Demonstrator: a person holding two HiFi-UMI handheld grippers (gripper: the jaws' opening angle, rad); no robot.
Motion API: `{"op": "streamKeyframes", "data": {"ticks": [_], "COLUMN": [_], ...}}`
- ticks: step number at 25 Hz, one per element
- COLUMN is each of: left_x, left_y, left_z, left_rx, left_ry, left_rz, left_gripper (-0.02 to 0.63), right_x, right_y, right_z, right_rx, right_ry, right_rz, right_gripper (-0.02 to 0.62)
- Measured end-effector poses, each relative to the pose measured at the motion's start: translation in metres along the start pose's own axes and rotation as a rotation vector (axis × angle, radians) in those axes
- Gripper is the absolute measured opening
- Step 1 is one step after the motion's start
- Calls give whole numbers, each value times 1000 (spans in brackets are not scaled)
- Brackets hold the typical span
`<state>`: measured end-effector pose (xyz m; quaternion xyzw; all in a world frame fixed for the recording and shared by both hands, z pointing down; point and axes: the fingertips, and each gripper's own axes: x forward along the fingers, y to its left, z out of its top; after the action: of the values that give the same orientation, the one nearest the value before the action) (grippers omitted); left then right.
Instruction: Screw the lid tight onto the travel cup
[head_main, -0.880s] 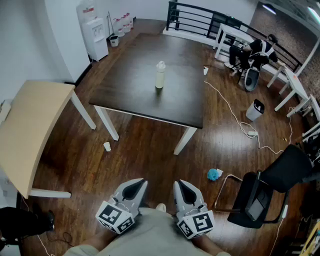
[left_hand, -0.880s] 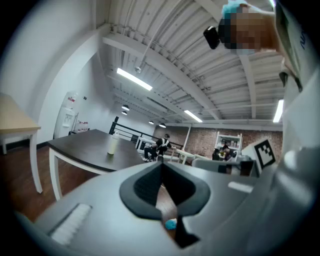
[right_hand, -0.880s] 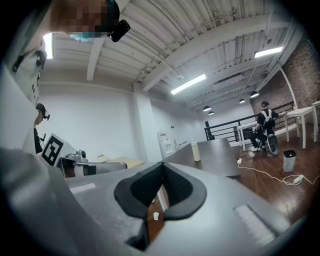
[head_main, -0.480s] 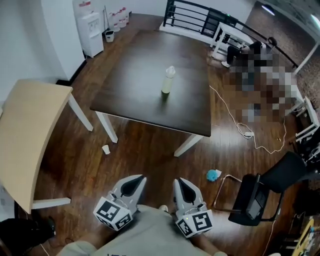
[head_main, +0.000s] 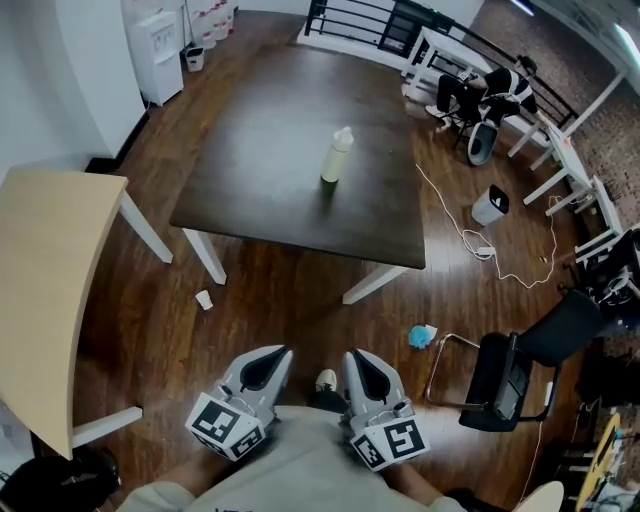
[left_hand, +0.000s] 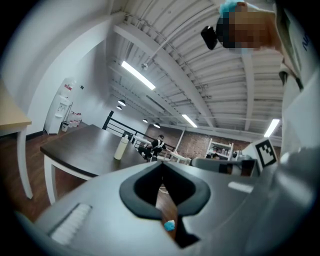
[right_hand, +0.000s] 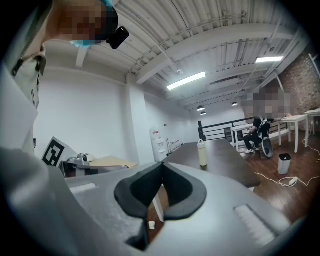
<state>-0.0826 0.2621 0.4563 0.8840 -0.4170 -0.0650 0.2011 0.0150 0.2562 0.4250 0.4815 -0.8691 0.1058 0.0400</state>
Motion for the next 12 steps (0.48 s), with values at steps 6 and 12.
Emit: {"op": "streamKeyframes", "data": {"ticks": [6, 12], "left_x": [28, 63], "left_y": [15, 47], "left_z": [4, 21], "left_rx": [20, 52], "left_ry": [-31, -70], "left_rz": [41, 160], "left_gripper": [2, 2], "right_x": [24, 75], "right_y": [-24, -53], "right_z": [0, 16], "right_rx": [-8, -14], "right_ry": [-18, -54], "right_rz": [41, 157], "right_gripper": [-3, -3]}}
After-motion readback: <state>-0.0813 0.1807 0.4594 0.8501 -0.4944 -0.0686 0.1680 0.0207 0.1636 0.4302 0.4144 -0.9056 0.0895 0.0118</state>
